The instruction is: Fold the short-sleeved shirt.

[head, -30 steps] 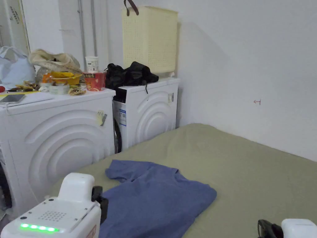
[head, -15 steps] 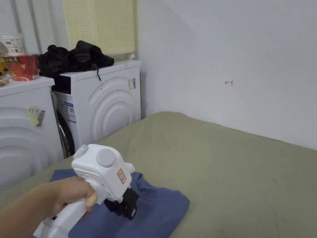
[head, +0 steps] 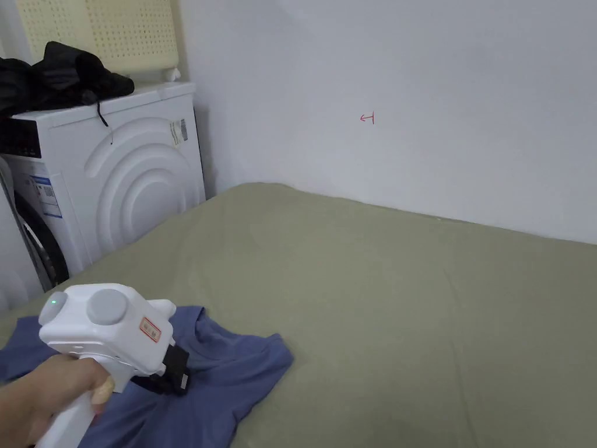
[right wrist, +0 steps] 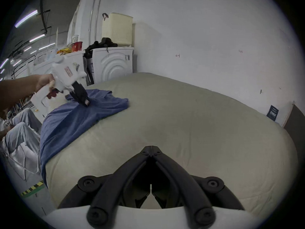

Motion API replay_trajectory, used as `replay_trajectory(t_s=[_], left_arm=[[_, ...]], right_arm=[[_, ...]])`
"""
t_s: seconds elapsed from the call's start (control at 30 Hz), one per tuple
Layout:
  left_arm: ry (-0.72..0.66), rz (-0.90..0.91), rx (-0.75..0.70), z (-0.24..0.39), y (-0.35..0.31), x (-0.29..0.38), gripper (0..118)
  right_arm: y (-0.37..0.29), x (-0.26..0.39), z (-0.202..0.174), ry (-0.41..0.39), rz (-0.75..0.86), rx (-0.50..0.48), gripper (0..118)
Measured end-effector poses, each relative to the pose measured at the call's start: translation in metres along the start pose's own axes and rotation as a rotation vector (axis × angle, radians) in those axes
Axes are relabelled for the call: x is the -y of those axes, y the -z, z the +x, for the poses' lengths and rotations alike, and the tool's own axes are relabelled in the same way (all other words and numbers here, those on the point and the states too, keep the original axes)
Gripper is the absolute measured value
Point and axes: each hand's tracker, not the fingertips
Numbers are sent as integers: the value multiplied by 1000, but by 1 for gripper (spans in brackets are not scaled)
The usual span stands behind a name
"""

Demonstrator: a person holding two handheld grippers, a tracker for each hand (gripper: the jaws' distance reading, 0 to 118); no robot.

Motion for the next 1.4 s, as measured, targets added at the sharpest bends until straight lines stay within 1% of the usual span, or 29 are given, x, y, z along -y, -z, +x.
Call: replay_trajectory(t_s=[0.1, 0.2, 0.33, 0.47, 0.53, 0.6, 0.67, 0.77, 0.83, 0.87, 0.93, 0.97, 1.07, 1.1, 1.17, 1.27, 1.3, 1.33, 1.37, 1.4], left_arm=[[35, 46, -35, 16, -38, -1, 0], [76, 106, -13, 49, -73, 5, 0], [99, 234, 108, 101, -118, 2, 0], [229, 290, 212, 179, -149, -2, 0], [270, 288, 284, 231, -155, 1, 0], [344, 288, 340, 279, -152, 6, 0], [412, 265, 406, 331, -149, 16, 0], [507, 227, 527, 414, -137, 47, 0], [586, 169, 622, 461, -125, 67, 0], [605, 154, 650, 482, -120, 79, 0], [690, 92, 702, 525, -106, 108, 0], [709, 73, 738, 541, -95, 119, 0], [730, -56, 841, 570, -58, 164, 0], [751, -107, 850, 580, -43, 185, 0], [776, -144, 804, 586, -10, 219, 0], [700, -276, 780, 587, 40, 259, 0], [686, -312, 751, 585, 53, 269, 10], [656, -310, 707, 581, 60, 275, 35], [631, -304, 663, 579, 60, 278, 73], [604, -302, 633, 570, 61, 278, 106]], right_arm=[[-18, 3, 12, 11, 2, 26, 0], [-43, 7, 31, 49, 8, 64, 0], [-83, 16, 62, 79, -11, 153, 0], [-129, 30, 96, 117, -15, 243, 0], [-155, 41, 119, 150, -26, 308, 0], [-180, 51, 142, 197, -44, 382, 0], [-206, 61, 167, 228, -40, 448, 0], [-247, 77, 204, 270, -56, 562, 0], [-273, 87, 225, 301, -58, 615, 0], [-284, 91, 233, 310, -56, 646, 0], [-309, 101, 251, 334, -57, 711, 0], [-319, 106, 258, 357, -62, 733, 0], [-340, 117, 276, 389, -76, 780, 0], [-342, 120, 281, 383, -83, 789, 0], [-341, 127, 289, 397, -90, 797, 0], [-331, 133, 293, 422, -106, 775, 0], [-327, 135, 293, 429, -104, 765, 0], [-323, 134, 292, 435, -107, 757, 0], [-321, 133, 290, 444, -104, 745, 0], [-319, 133, 289, 463, -94, 720, 0]])
